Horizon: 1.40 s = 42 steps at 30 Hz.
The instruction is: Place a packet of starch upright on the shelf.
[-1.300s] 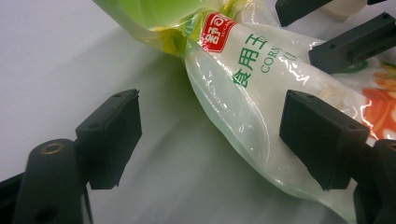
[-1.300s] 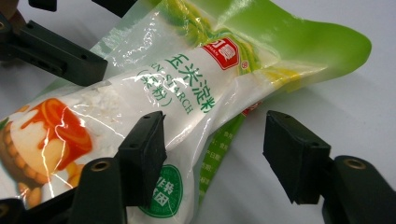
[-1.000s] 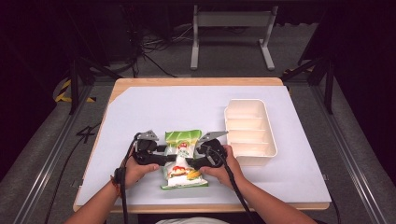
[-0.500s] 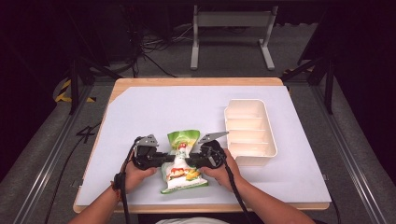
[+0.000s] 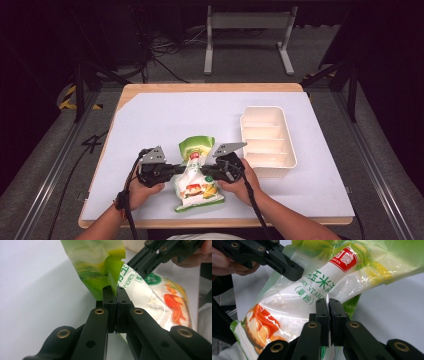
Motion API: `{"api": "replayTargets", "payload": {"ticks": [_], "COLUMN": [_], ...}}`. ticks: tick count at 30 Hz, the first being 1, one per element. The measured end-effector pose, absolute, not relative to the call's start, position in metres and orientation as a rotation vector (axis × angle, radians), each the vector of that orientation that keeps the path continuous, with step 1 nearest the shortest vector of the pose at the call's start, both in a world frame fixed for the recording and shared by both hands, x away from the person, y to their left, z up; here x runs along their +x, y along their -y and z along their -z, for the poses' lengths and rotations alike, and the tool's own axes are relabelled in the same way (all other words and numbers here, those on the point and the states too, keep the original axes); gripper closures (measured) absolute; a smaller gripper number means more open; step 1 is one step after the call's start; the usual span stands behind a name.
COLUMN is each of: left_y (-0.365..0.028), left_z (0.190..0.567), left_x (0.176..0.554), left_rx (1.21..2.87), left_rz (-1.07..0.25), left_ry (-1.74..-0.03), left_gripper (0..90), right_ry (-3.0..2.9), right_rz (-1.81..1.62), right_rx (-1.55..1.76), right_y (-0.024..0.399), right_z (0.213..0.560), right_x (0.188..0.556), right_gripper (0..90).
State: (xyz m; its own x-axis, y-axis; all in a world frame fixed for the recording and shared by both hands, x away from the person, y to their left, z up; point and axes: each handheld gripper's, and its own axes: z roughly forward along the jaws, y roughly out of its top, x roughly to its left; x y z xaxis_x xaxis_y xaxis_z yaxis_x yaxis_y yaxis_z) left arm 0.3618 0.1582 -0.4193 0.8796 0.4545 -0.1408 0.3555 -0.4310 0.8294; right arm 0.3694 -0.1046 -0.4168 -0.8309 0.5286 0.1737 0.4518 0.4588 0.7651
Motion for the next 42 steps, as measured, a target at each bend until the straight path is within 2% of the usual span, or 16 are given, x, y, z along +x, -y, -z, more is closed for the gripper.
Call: {"api": "replayTargets", "payload": {"ticks": [11,22,29,42], "left_y": [-0.166,-0.152,-0.137,-0.102], "left_z": [0.394,0.365,0.344,0.306], "left_x": [0.350,0.346,0.351,0.379], "left_rx": [1.957,1.949,1.945,1.888], "left_rz": [-0.179,-0.254,-0.290,-0.312], "left_ry": [-0.538,-0.444,-0.392,-0.344], "left_gripper": [89.2,89.3,89.3,89.4], "right_ry": [-2.506,-2.414,-2.355,-2.267], "right_rz": [-1.394,-1.416,-1.403,-1.349], "right_rx": [0.798,0.721,0.696,0.700], "right_y": [0.114,0.128,0.140,0.172], "right_z": [0.390,0.363,0.345,0.299], "right_x": [0.355,0.345,0.341,0.355], "right_gripper": [86.9,87.0,86.9,87.0]}}
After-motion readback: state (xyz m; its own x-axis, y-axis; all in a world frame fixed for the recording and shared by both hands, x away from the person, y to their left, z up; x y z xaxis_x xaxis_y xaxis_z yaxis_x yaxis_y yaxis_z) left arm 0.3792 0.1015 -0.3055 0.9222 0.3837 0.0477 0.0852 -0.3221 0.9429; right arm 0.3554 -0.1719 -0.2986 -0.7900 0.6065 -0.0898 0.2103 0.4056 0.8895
